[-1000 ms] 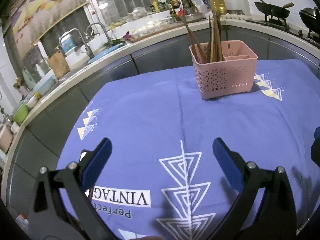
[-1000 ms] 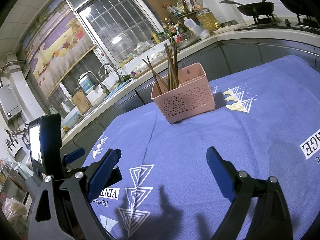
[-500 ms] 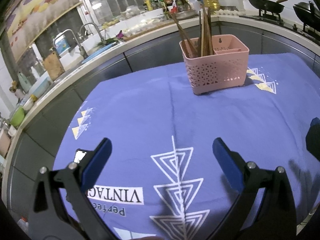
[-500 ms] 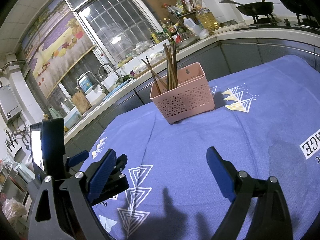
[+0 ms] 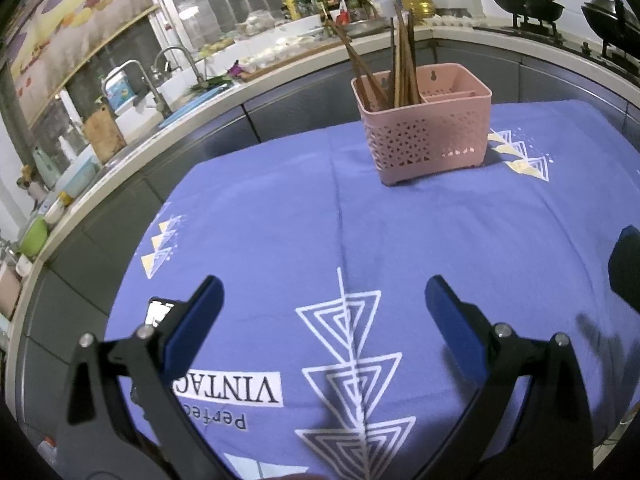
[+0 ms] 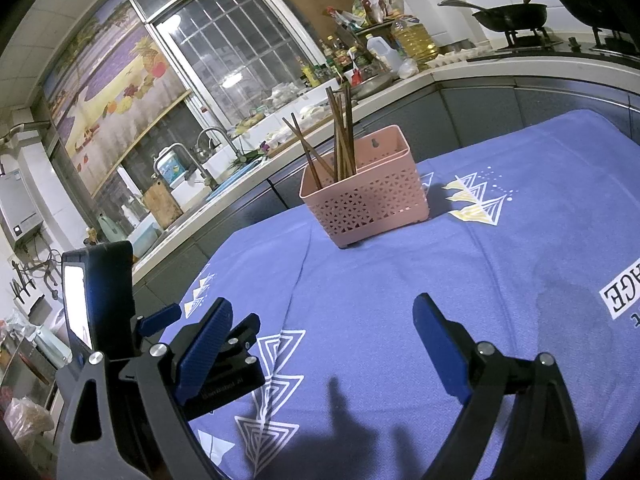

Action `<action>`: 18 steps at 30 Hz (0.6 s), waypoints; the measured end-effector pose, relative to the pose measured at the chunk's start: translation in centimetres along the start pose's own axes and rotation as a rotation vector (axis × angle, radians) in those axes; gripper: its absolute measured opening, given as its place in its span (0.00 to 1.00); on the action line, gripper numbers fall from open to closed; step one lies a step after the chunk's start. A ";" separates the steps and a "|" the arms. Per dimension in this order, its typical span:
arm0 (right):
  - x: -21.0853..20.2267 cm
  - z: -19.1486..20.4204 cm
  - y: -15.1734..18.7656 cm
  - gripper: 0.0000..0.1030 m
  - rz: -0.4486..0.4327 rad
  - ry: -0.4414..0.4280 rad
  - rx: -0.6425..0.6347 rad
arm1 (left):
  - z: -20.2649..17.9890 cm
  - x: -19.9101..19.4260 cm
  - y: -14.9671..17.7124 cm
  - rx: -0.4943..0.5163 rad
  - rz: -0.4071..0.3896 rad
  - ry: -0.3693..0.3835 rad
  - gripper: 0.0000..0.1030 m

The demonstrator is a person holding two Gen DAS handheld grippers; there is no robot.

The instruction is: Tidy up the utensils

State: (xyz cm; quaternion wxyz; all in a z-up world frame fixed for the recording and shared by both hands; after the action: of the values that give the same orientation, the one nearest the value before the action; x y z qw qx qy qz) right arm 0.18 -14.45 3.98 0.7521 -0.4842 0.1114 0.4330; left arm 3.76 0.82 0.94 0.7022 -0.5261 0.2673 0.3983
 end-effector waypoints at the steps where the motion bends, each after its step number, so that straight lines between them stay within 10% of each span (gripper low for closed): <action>1: 0.0 0.0 0.0 0.88 0.000 0.000 0.000 | 0.0 0.0 0.0 0.002 0.000 0.001 0.94; 18: 0.0 -0.1 0.0 0.88 0.002 -0.001 0.000 | -0.1 0.2 0.2 0.006 0.007 0.014 0.94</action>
State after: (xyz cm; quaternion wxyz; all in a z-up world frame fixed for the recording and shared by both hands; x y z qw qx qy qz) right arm 0.21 -14.52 3.99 0.7515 -0.4841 0.1116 0.4340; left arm 3.71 0.77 0.67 0.7005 -0.5258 0.2754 0.3962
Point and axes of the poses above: each gripper's, at about its wrist camera, not at the fingertips, and x roughly the way its jaws point, z to its left, y to its underside, the point moved 8 cm from there along x, roughly the way its jaws point, and after that the axes turned 13 degrees about z, right-handed, at the moved point
